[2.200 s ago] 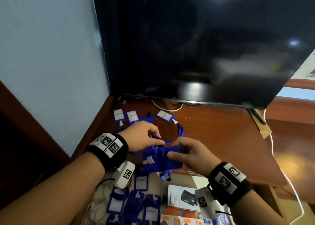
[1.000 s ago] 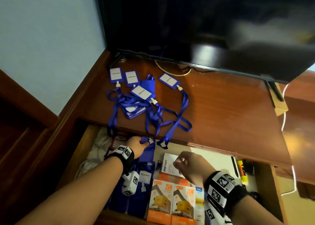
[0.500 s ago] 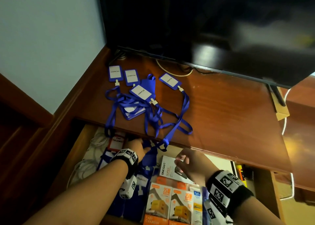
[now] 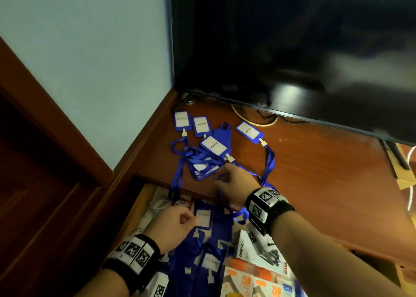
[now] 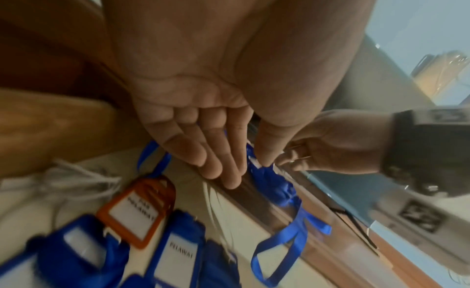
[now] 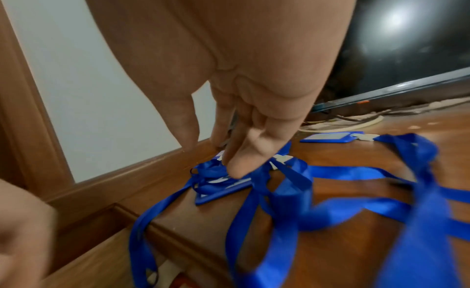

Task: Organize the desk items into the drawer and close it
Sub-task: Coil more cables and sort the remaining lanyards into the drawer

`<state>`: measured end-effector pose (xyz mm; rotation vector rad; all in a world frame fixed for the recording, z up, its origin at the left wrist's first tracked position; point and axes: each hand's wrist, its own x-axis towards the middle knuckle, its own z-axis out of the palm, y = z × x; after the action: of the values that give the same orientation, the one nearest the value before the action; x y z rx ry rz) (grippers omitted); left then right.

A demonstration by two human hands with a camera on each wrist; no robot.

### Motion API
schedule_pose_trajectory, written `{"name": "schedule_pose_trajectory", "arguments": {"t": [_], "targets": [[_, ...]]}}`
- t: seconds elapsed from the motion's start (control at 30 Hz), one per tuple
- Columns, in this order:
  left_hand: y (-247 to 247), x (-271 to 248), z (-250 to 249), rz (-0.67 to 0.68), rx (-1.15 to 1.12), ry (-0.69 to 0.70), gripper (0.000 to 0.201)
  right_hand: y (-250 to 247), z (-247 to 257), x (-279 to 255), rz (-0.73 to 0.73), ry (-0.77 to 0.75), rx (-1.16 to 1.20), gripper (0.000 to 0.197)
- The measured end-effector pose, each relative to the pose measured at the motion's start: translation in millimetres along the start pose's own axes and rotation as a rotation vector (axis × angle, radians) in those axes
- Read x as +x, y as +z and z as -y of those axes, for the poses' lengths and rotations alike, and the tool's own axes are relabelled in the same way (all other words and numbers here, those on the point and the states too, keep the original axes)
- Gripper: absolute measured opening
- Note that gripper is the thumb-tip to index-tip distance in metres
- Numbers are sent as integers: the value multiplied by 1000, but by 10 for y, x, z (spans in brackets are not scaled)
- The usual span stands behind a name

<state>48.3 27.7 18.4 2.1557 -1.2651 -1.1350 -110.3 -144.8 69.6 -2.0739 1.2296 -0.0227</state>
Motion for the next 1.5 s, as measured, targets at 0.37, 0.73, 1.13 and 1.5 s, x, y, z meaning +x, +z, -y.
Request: {"name": "schedule_pose_trajectory", "arguments": {"t": [0.37, 0.73, 1.13, 1.5], "targets": [[-855, 49, -37, -218, -7, 52, 19, 674, 226, 481, 103, -100, -520, 50], [-574, 270, -31, -33, 100, 72, 21, -69, 2, 1069, -96, 244, -273, 60], [-177, 627, -306, 214, 742, 114, 73, -26, -388, 1133, -87, 434, -7, 41], [-593, 877, -967, 5, 577, 0, 50, -1479, 17, -7, -488, -135, 138, 16]]}}
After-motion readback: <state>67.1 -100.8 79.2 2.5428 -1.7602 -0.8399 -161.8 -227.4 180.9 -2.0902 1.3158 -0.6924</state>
